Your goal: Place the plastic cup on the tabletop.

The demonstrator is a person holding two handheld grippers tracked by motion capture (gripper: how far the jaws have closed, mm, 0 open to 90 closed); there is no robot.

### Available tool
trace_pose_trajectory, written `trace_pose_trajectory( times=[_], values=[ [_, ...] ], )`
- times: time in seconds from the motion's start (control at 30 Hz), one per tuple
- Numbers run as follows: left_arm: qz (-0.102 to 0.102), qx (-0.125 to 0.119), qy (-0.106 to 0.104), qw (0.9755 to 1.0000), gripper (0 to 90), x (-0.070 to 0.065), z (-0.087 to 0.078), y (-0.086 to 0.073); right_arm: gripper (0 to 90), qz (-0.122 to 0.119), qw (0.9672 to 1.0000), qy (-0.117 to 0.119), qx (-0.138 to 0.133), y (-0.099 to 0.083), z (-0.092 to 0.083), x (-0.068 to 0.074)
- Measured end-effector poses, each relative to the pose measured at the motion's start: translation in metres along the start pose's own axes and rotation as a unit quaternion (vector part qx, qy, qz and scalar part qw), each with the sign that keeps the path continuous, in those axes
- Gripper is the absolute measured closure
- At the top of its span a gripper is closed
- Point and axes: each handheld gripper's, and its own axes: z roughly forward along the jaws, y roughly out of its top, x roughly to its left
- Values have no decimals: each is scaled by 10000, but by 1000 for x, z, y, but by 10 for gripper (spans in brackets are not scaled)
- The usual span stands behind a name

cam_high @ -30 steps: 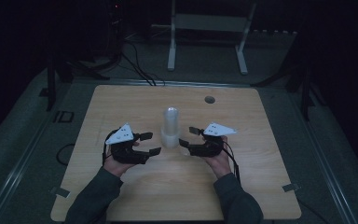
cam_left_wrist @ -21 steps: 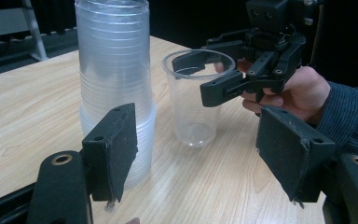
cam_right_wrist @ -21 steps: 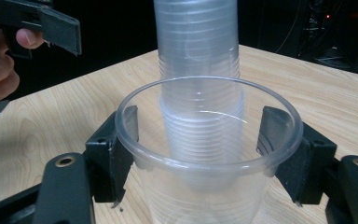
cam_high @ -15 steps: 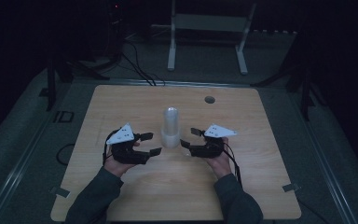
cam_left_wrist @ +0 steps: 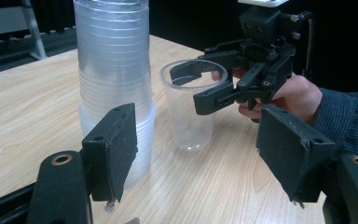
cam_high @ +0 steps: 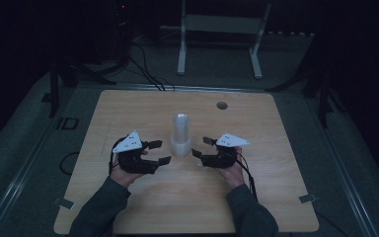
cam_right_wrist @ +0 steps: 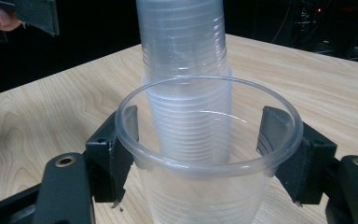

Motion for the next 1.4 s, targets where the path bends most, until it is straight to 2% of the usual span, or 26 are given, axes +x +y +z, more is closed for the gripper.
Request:
trace_pose_trajectory(
  times=[0.6,1.4],
  values=[
    [4,5,-8,10000,291,0,0,0,290,-4,10000,-28,35,-5,4,-2],
    [-14,15,-25,10000,292,-1,1,0,282,-135,9996,-82,253,-12,7,-1]
  ],
)
